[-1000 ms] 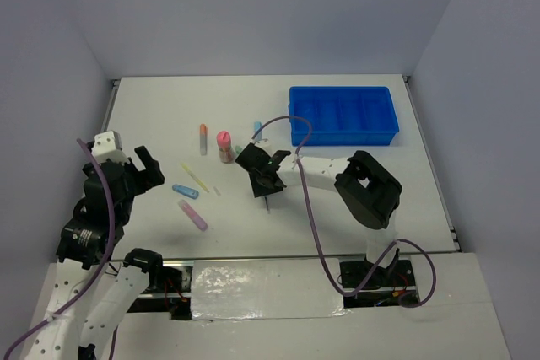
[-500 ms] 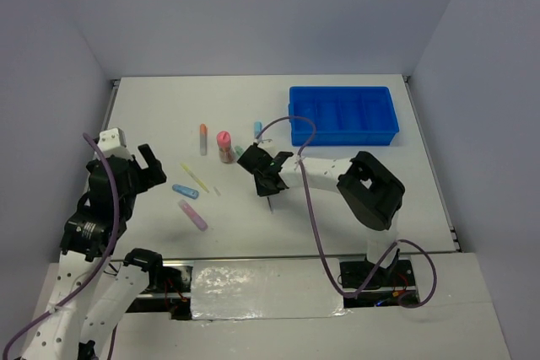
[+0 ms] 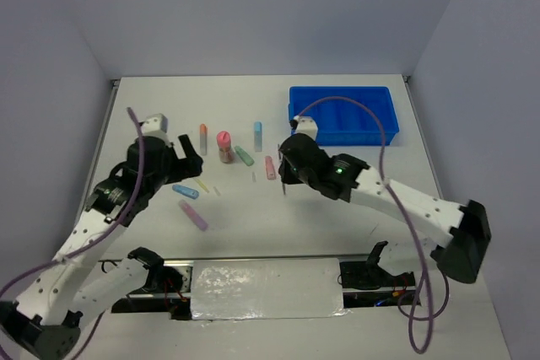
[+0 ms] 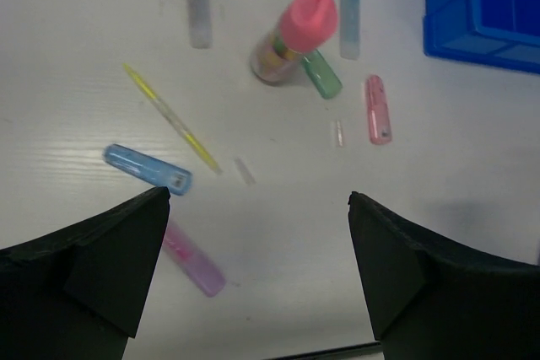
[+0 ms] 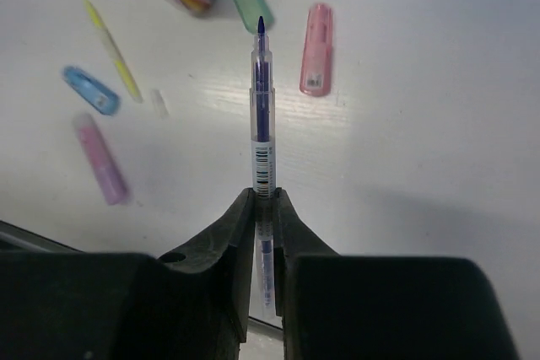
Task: Sort the stationery into containers
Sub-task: Pick up the pen from the center of the board, then close the pen cap on the pen.
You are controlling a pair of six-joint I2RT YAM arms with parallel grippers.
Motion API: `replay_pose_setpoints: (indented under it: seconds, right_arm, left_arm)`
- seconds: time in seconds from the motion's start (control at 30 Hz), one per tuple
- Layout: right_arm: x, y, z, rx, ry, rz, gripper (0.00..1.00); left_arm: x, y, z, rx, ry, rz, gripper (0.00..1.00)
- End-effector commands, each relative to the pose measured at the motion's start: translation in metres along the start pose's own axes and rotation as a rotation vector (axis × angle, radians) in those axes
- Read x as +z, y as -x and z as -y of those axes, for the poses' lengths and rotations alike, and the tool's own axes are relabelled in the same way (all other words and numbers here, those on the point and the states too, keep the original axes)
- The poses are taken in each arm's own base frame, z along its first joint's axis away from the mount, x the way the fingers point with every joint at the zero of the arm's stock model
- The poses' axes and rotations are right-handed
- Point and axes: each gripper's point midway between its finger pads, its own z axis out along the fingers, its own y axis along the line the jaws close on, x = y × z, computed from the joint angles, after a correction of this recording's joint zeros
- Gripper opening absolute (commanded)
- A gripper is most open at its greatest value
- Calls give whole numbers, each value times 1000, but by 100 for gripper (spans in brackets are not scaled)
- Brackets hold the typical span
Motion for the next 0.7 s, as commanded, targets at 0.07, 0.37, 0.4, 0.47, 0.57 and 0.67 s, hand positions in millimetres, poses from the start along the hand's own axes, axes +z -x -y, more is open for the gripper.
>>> replay_pose_setpoints:
  seconds: [0.07, 0.37, 0.4, 0.47, 0.57, 0.67]
  right_arm:
    - [-52, 23, 44, 7, -82, 112, 0]
    - [-93, 29, 82, 26, -94, 191, 0]
    - [-95, 29, 83, 26, -94, 194, 0]
    - [-95, 26, 89, 20, -108, 192, 0]
    - [-95, 24, 92, 14, -109, 199, 0]
    - [-93, 22, 92, 8, -108, 196, 0]
  left_arm:
    - [21, -24, 77, -29, -43, -25, 99]
    - [92, -68, 133, 71, 68, -142, 88]
    - [97, -71, 135, 75, 77, -149, 87]
    - [112, -78, 138, 93, 117, -172, 83]
    - [139, -103, 139, 130, 176, -236, 82]
    - [150, -109, 146, 113, 183, -267, 81]
